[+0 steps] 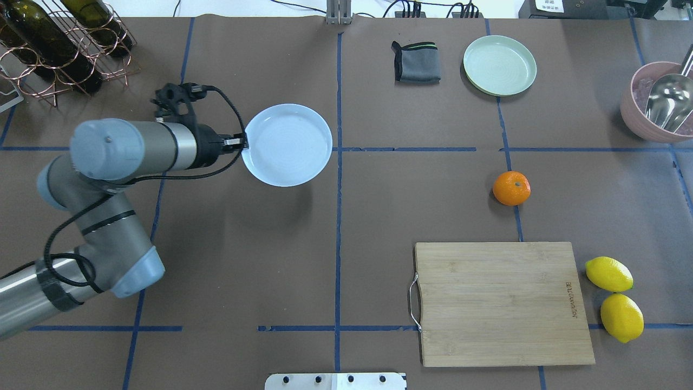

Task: Pick orange to plate
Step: 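Push the light blue plate with the left gripper toward the table center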

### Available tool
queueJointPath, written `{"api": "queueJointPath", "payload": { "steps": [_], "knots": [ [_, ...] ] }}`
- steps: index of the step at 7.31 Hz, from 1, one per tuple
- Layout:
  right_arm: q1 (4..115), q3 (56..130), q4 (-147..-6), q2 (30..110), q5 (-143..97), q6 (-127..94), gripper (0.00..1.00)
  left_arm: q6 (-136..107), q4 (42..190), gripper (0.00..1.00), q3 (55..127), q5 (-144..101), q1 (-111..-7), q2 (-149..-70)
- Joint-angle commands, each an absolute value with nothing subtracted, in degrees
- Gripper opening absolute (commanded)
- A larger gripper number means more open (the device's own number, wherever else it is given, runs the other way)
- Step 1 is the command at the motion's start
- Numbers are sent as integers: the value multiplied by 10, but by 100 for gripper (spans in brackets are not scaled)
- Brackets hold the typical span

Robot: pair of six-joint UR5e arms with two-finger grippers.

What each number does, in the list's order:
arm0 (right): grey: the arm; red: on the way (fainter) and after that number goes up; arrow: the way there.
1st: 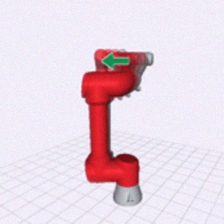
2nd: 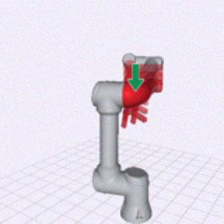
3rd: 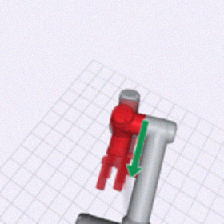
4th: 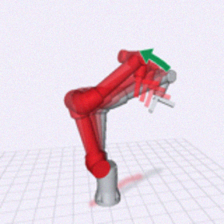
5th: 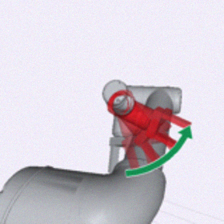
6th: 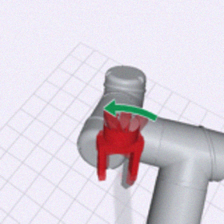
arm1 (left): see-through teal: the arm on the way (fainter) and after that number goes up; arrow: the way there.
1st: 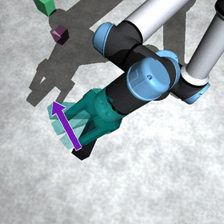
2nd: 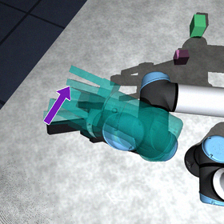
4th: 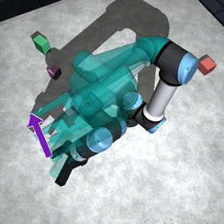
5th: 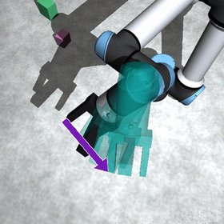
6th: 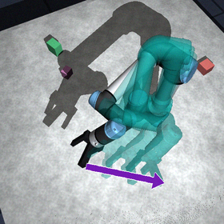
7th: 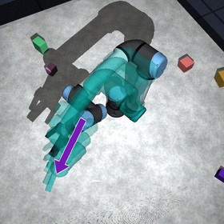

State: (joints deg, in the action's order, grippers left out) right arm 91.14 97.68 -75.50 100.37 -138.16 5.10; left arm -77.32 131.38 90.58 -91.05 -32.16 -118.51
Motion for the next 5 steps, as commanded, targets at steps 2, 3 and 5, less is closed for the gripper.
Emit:
{"api": "queueJointPath", "payload": {
  "steps": [2,3,5],
  "knots": [
    [911,976,-755,1004,-1383,51,100,-795,1309,0,860,-852,-258,-1217],
    [911,976,-755,1004,-1383,51,100,-795,1309,0,859,-849,-249,-1217],
    [911,976,-755,1004,-1383,51,100,-794,1309,55,860,-850,-248,-1216]
  ]
}}
